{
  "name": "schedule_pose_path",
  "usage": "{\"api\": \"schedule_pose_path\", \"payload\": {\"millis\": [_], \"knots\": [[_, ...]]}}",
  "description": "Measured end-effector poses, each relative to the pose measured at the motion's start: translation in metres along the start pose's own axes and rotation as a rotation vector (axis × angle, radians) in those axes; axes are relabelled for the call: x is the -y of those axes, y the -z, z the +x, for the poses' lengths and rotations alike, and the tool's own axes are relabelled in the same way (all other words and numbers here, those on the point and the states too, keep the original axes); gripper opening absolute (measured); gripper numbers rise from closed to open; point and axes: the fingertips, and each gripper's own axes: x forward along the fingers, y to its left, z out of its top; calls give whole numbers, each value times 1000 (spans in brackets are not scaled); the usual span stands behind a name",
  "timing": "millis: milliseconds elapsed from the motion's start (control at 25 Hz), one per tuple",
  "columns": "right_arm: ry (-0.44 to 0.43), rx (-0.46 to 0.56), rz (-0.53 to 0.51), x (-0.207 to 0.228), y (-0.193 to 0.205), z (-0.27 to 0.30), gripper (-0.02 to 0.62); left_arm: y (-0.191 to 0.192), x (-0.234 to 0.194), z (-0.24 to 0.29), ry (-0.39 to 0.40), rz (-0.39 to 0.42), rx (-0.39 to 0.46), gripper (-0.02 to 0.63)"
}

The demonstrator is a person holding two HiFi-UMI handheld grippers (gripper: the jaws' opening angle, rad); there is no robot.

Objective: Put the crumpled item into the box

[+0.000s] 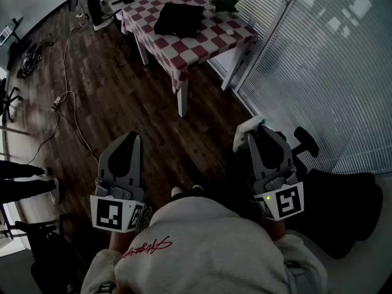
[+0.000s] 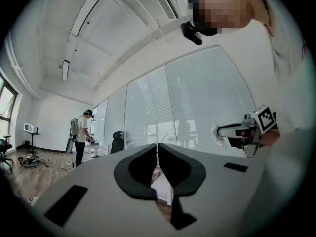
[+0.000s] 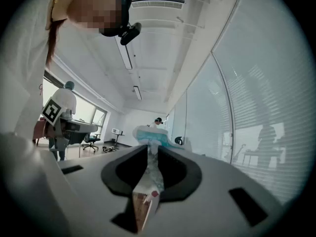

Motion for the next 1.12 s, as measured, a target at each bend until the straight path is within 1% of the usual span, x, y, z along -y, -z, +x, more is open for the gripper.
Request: {"api": "schedule_pose_path", "payload": {"millis": [520,720,880,1120], "knots": [[-23,-15,20,-15,0,5,74,0,-11,-11,-4,17,-4,26],[-31,-1,40,-24,-4,6,78,0,-18,-16,3,19,-5,26],[-25,-1,49,-35,-4,8,79,1,-24,-23,15,17,-10,26],[1,-6,62,-55,5,9,78,11,-35,-33,42,13,-13,26]]}}
